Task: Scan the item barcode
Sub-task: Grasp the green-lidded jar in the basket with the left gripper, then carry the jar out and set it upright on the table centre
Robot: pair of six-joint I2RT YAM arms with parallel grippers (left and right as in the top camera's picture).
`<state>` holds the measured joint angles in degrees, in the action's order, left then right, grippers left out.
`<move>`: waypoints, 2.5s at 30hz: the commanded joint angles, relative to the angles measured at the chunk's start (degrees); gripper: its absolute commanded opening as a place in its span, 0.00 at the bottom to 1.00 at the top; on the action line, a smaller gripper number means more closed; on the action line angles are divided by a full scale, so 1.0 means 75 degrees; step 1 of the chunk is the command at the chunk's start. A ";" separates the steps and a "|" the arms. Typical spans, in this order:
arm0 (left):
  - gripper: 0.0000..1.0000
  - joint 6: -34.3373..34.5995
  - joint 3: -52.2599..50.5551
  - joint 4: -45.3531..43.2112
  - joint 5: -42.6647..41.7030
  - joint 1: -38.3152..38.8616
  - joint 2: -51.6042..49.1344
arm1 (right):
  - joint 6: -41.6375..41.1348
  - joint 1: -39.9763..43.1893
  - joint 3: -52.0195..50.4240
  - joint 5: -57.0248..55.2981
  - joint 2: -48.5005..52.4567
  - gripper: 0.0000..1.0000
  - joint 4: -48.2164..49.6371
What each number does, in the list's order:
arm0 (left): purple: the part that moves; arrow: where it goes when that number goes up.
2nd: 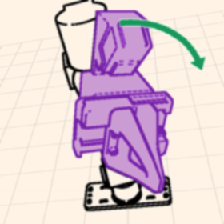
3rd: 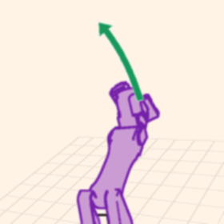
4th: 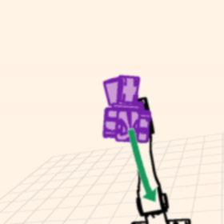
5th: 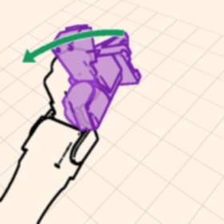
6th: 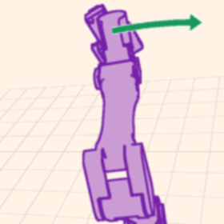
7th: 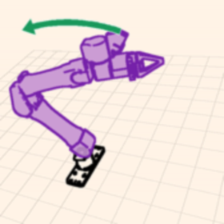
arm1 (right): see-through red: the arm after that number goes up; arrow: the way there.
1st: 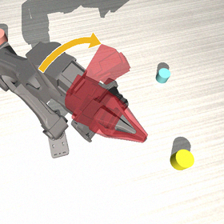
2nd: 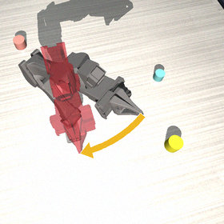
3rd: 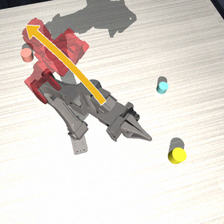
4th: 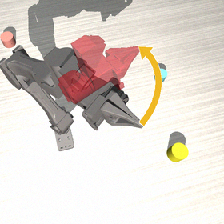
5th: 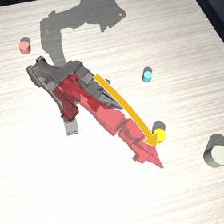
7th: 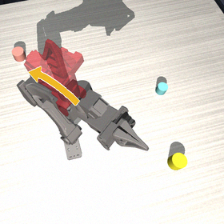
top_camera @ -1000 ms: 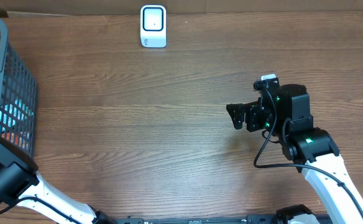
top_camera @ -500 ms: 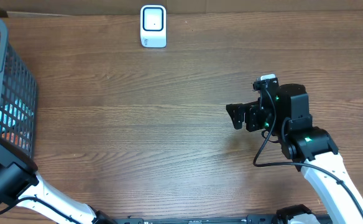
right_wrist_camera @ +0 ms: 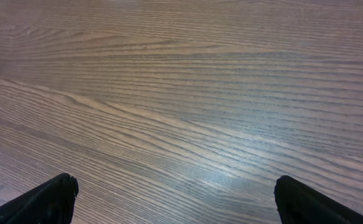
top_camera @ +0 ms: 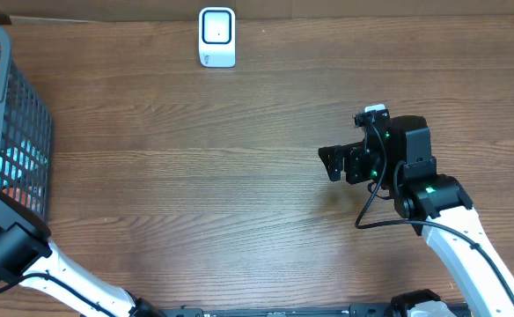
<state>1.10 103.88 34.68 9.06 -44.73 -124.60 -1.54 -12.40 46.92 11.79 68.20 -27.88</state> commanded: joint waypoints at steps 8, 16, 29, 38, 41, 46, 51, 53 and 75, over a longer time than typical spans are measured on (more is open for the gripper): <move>0.94 -0.0152 0.0026 -0.0032 0.0015 -0.0047 -0.0175 | -0.0029 0.0020 0.0189 0.0044 -0.0006 1.00 0.0108; 0.94 -0.0152 0.0012 -0.0047 0.0015 -0.0047 -0.0393 | -0.0026 0.0023 0.0189 0.0041 -0.0003 1.00 0.0111; 0.87 -0.0114 0.0015 -0.0833 0.0041 -0.0035 -0.0487 | -0.0026 0.0020 0.0189 0.0041 -0.0006 1.00 0.0111; 0.70 -0.0119 0.0015 -0.0947 0.0017 -0.0032 -0.0490 | -0.0029 0.0023 0.0189 0.0041 -0.0003 1.00 0.0111; 0.61 -0.0119 0.0015 -0.0845 0.0012 -0.0026 -0.0487 | -0.0026 0.0023 0.0189 0.0041 -0.0006 1.00 0.0117; 0.52 -0.0122 0.0017 -0.0772 0.0015 0.0026 -0.0216 | -0.0026 0.0023 0.0189 0.0041 -0.0006 1.00 0.0166; 0.43 -0.0096 0.0017 -0.0612 0.0009 0.0178 0.0726 | -0.0029 0.0020 0.0192 0.0047 -0.0006 1.00 0.0283; 0.42 0.0032 0.0017 -0.0466 0.0000 0.0239 0.1215 | -0.0026 0.0020 0.0192 0.0044 -0.0006 1.00 0.0286; 0.44 0.0772 0.0017 0.2524 -0.1754 0.2894 0.6082 | -0.0029 0.0020 0.0192 0.0332 -0.0006 1.00 0.0268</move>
<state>5.93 103.28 52.10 -1.98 -27.83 -81.03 -1.54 -12.40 46.92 12.71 68.20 -26.15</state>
